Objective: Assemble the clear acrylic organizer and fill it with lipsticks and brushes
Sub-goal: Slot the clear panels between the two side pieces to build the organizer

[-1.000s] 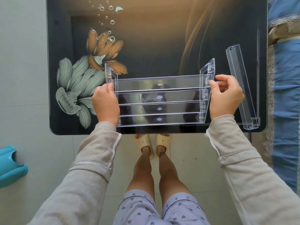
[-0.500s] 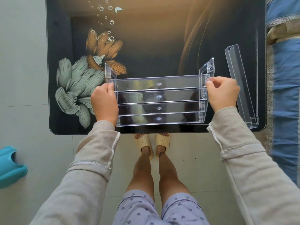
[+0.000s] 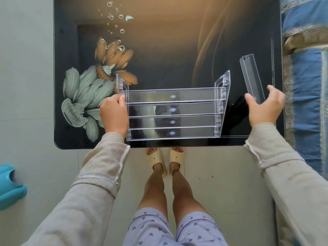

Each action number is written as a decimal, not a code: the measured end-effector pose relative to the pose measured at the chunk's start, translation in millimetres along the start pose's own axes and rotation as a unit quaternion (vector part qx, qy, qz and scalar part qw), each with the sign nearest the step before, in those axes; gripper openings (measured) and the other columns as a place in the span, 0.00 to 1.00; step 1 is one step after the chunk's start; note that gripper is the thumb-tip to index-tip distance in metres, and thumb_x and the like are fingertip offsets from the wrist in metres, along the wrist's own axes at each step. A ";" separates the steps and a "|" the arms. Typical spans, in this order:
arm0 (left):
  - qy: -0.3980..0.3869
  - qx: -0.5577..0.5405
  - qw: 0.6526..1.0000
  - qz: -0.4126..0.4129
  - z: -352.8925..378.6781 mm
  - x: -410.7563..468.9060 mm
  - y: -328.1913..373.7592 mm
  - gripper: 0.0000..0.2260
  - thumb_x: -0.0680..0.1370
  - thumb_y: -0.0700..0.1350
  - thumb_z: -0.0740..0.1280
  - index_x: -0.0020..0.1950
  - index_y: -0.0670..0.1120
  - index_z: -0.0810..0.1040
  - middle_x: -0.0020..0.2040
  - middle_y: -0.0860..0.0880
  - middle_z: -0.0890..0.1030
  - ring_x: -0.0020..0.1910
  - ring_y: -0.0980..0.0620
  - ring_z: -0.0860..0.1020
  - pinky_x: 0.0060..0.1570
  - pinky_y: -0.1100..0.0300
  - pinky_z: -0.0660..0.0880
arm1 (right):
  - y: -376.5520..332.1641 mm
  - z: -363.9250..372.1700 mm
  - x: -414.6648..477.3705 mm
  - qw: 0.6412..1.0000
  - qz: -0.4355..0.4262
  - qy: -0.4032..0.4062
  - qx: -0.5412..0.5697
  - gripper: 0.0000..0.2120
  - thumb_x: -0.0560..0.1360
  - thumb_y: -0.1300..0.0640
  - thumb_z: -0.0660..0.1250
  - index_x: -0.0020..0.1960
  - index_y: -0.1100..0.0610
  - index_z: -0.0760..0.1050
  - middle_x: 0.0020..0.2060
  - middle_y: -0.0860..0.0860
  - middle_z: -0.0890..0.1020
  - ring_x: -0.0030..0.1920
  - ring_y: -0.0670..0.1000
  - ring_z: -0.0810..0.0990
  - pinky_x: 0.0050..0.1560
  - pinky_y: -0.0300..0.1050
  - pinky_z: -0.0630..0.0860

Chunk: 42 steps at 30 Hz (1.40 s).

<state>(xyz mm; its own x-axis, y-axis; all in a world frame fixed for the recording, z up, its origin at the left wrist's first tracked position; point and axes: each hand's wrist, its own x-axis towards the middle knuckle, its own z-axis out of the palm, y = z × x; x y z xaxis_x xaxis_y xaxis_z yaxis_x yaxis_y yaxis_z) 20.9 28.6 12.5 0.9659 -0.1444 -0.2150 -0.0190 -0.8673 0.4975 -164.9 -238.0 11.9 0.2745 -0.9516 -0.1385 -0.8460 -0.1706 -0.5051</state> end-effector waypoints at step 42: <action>-0.038 -0.203 0.978 0.000 -14.1 6.5 1.0 0.15 0.80 0.37 0.57 0.65 0.41 0.73 0.62 0.44 0.78 0.61 0.52 0.75 0.55 0.72 0.68 | -122.4 36.9 -52.4 0.868 -0.419 -0.242 -0.110 0.22 0.74 0.63 0.66 0.67 0.57 0.70 0.58 0.60 0.77 0.59 0.59 0.71 0.63 0.51 0.64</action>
<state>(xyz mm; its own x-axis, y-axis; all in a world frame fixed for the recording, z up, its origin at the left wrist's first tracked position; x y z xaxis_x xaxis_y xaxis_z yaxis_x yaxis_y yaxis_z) 30.8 33.6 23.5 0.9436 -0.1922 -0.2695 0.1007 -0.6090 0.7867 -58.9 -157.9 49.5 0.9505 -0.2607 -0.1691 -0.3092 -0.8466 -0.4332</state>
